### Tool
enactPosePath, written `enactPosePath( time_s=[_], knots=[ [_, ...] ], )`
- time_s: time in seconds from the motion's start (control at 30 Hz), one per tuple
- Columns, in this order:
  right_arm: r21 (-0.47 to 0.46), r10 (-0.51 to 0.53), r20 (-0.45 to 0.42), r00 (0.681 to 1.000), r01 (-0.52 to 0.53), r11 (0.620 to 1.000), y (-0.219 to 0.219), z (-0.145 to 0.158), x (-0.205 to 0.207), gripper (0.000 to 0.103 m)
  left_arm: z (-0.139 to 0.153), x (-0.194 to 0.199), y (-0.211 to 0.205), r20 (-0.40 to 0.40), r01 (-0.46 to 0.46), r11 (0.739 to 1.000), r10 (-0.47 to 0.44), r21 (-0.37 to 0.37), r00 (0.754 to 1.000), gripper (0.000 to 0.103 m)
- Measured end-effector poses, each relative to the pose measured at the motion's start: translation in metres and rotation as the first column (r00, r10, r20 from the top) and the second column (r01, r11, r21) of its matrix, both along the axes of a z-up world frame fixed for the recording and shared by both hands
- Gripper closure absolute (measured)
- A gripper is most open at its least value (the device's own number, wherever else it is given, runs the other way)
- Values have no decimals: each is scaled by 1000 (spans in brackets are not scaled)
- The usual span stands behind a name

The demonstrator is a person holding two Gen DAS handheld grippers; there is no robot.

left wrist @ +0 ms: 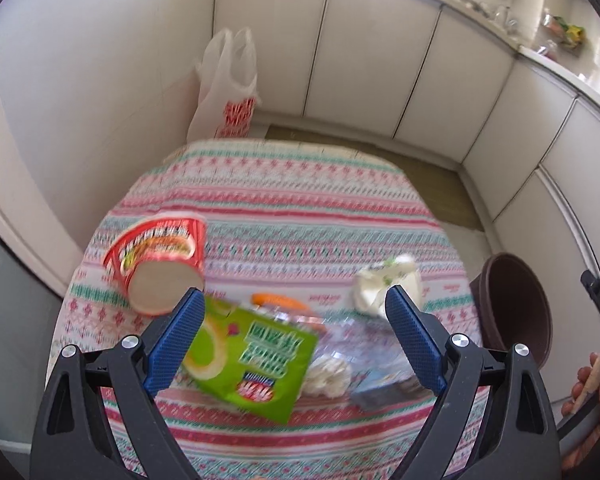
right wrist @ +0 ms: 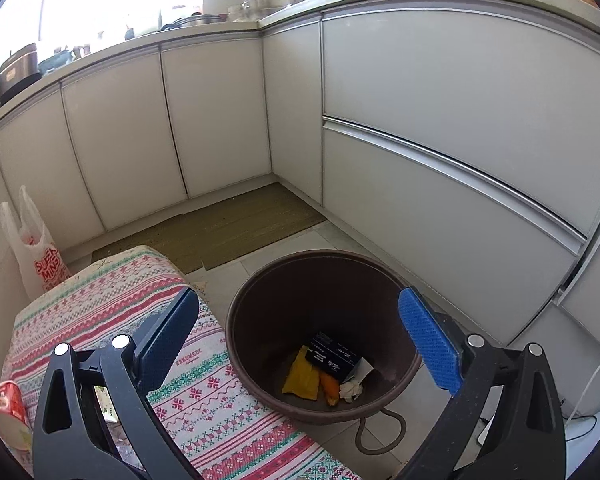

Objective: Collect trash
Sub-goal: 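Lower the left tool onto the green onion-rings bag and grasp it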

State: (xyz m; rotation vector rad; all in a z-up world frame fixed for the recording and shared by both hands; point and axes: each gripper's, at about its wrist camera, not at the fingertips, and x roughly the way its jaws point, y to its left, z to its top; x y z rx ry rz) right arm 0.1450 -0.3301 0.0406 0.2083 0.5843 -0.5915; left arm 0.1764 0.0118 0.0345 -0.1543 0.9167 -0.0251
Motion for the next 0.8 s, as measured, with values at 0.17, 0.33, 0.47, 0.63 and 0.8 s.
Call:
enactPosePath(
  time_s=[0.17, 0.33, 0.47, 0.63, 0.8],
  knots=[
    [28, 31, -37, 999, -30, 999, 5, -6, 7, 7, -40, -5, 5, -147, 23, 1000, -24, -13, 989, 14],
    [31, 43, -43, 998, -42, 999, 8, -6, 8, 7, -71, 0, -6, -201, 24, 999, -16, 40, 979, 14],
    [33, 48, -52, 998, -46, 998, 8, -7, 8, 7, -83, 6, -16, -200, 30, 993, -6, 117, 980, 14],
    [40, 51, -56, 997, -49, 998, 6, -10, 9, 7, -92, 14, -20, -188, 22, 984, 12, 178, 982, 22],
    [46, 56, -63, 996, -53, 998, 6, -11, 10, 7, -94, 15, -20, -193, 46, 978, -5, 205, 981, 61]
  ],
)
